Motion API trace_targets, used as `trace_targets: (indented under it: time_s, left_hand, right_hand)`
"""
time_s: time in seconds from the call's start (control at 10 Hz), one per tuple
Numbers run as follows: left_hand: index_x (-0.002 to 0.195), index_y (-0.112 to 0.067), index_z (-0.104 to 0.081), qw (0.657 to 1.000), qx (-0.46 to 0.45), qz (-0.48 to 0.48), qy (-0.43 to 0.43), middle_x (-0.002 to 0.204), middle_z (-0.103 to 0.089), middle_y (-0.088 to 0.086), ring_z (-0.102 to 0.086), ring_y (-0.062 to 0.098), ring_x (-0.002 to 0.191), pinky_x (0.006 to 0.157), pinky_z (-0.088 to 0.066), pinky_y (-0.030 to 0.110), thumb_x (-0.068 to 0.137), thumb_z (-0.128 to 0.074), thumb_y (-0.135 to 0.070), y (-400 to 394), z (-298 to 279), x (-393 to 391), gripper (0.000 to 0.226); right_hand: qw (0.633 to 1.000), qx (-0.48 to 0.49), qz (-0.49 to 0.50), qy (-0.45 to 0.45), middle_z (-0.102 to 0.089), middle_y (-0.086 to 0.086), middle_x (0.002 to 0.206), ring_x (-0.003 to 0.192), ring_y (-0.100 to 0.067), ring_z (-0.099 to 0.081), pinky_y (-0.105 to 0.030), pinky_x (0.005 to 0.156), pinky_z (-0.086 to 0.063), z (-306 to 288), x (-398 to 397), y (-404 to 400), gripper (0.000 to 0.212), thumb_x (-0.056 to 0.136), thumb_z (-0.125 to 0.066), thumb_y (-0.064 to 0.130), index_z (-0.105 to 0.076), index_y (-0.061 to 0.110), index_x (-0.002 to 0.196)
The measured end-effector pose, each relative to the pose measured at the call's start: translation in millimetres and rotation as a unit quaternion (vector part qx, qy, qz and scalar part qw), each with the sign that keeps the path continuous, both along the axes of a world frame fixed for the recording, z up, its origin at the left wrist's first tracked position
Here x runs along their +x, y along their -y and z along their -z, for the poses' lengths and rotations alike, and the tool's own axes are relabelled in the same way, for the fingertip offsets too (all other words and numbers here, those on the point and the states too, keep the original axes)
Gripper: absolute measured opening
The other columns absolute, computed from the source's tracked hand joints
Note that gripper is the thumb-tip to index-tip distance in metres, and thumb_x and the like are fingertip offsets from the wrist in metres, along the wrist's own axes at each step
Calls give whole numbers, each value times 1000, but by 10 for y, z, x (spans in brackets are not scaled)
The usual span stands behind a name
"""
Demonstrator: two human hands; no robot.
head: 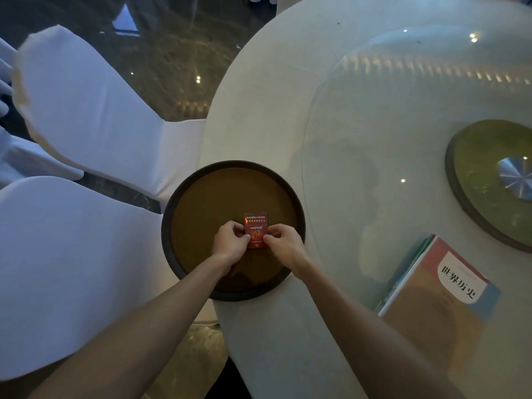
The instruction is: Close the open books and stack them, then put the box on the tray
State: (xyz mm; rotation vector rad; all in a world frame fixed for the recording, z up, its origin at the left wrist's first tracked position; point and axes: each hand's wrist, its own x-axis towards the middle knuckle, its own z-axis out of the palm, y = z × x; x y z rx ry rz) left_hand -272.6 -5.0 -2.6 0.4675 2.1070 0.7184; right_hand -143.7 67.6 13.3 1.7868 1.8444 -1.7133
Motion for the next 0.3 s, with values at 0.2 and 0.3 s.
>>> trace_targets:
  time_s: [0.2, 0.3]
  left_hand:
    - [119, -13, -61, 997, -8, 57, -41, 110, -65, 3, -60, 15, 96, 64, -43, 21, 91, -70, -19, -20, -49, 0, 30]
    - [129, -18, -56, 983, 15, 124, -136, 122, -55, 6, -58, 20, 109, 85, -53, 30, 89, -71, -30, -102, -143, 58, 45]
  right_hand:
    - [1000, -5, -13, 5, -67, -4, 127, 114, -18, -64, -39, 98, -57, -47, 63, 3, 43, 99, -62, 30, -60, 14, 139]
    - [994, 87, -26, 54, -65, -3, 136, 124, -20, -61, -41, 103, -54, -197, 241, -34, 47, 99, -57, 35, -57, 16, 143]
